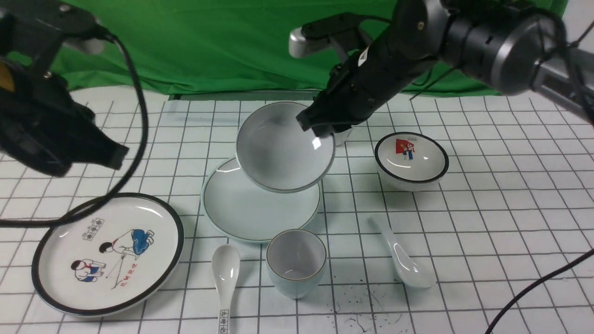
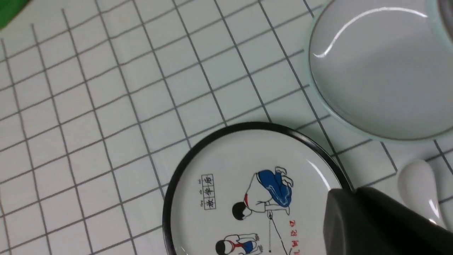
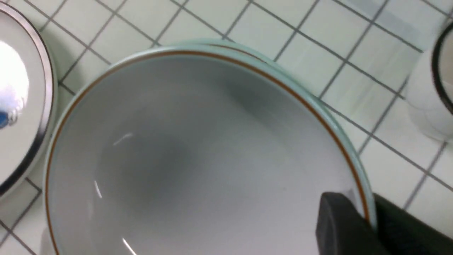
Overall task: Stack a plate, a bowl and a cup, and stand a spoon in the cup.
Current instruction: Use the right arm to put the blue rice bowl into the blue large plate in the middle, then use the right arm to grab a blue teacup, then use the right arm to put the blue teacup into the blue rice bowl in the middle, then use the right arm to grab a blue soup spoon
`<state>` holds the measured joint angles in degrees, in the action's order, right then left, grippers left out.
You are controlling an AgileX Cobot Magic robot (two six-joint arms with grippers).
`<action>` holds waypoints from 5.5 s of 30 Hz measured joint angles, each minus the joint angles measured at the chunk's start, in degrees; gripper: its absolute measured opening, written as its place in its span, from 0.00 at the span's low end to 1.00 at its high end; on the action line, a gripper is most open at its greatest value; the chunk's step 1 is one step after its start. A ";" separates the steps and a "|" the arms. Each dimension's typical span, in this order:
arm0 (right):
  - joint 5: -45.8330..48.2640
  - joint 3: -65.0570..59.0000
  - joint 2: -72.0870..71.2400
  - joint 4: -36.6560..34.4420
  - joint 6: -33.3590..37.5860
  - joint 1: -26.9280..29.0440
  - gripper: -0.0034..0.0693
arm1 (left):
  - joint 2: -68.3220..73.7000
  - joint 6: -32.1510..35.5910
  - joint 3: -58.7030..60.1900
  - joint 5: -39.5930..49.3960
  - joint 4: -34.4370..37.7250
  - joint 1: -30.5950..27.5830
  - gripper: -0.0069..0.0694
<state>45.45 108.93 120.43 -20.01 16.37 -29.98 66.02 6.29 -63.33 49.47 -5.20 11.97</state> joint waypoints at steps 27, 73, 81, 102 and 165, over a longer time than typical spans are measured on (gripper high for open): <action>-3.54 4.85 11.63 -7.98 -3.02 -0.17 0.31 | -3.31 0.00 4.32 -7.75 0.83 -0.72 0.05; 5.28 -18.27 -4.99 9.64 2.86 -11.69 0.46 | -3.31 0.00 4.32 -8.67 1.85 -0.72 0.05; 11.03 -11.92 -4.87 9.77 4.10 -11.75 0.17 | -3.31 0.00 4.32 -8.67 1.85 -0.72 0.05; 11.34 19.21 13.13 9.68 0.36 -8.21 0.17 | -3.31 0.00 4.32 -8.72 2.11 -0.72 0.05; 22.53 -3.79 -15.32 21.60 -3.48 -3.09 0.75 | -3.31 0.00 4.32 -9.39 2.11 -0.72 0.05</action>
<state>67.98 105.14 105.10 1.59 12.89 -33.07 62.71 6.29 -59.01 40.08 -3.09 11.25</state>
